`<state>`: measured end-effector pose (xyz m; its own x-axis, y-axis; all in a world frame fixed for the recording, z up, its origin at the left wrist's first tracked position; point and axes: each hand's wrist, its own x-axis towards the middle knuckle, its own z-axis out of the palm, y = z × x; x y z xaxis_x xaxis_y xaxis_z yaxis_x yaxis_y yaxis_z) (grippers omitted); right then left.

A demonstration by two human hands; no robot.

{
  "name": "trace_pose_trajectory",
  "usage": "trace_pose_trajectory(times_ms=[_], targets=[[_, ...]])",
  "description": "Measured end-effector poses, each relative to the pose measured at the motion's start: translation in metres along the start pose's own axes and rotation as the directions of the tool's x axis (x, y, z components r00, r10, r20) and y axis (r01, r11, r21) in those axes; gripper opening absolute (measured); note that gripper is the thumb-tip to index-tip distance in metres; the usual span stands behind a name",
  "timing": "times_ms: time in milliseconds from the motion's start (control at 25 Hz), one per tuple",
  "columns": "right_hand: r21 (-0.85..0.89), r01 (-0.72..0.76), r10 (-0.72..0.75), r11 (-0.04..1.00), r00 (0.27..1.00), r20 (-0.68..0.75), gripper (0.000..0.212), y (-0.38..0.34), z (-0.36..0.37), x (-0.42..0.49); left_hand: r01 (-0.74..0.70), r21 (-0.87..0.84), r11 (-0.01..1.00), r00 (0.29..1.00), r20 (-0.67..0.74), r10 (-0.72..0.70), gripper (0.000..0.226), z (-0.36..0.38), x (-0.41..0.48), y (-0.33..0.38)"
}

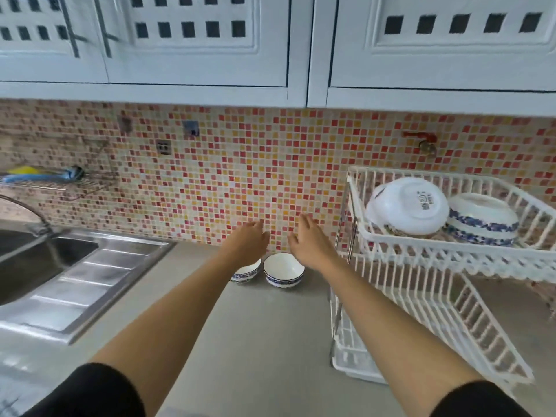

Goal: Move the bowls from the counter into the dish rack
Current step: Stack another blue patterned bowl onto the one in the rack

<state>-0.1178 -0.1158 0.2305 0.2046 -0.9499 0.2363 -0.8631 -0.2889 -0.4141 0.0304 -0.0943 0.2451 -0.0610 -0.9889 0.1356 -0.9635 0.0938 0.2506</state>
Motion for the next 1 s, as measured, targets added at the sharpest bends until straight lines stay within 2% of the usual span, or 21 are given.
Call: trace_pose_trajectory(times_ms=[160, 280, 440, 680, 800, 840, 920, 1000], targets=[[0.010, -0.203, 0.202, 0.979, 0.978, 0.041, 0.054, 0.031, 0.073, 0.009, 0.084, -0.022, 0.996, 0.983, 0.165, -0.080, 0.038, 0.063, 0.005, -0.032], [-0.023, -0.341, 0.342, 0.940, 0.937, 0.069, 0.057, 0.062, 0.122, 0.025, 0.155, -0.085, 0.984, 0.971, 0.195, -0.136, 0.036, 0.103, 0.016, -0.047], [-0.063, -0.436, 0.439, 0.898, 0.897, 0.043, 0.062, 0.097, 0.166, 0.052, 0.236, -0.134, 0.962, 0.944, 0.268, -0.194, 0.036, 0.146, 0.057, -0.059], [0.132, -0.638, 0.619, 0.759, 0.769, 0.157, 0.073, 0.133, 0.226, 0.118, 0.373, -0.225, 0.900, 0.889, 0.364, -0.278, 0.036, 0.206, 0.142, -0.071], [0.168, -0.700, 0.683, 0.694, 0.714, 0.156, 0.058, 0.143, 0.244, 0.139, 0.402, -0.242, 0.883, 0.875, 0.385, -0.293, 0.040, 0.231, 0.168, -0.078], [0.187, -0.721, 0.697, 0.667, 0.693, 0.185, 0.053, 0.146, 0.248, 0.144, 0.401, -0.275, 0.873, 0.876, 0.395, -0.278, 0.039, 0.239, 0.176, -0.079], [0.241, -0.751, 0.691, 0.615, 0.660, 0.295, 0.047, 0.149, 0.257, 0.153, 0.486, -0.368, 0.793, 0.848, 0.420, -0.325, 0.042, 0.247, 0.183, -0.077], [0.291, -0.773, 0.681, 0.563, 0.634, 0.366, 0.049, 0.149, 0.263, 0.156, 0.527, -0.362, 0.769, 0.819, 0.459, -0.345, 0.056, 0.254, 0.184, -0.074]])
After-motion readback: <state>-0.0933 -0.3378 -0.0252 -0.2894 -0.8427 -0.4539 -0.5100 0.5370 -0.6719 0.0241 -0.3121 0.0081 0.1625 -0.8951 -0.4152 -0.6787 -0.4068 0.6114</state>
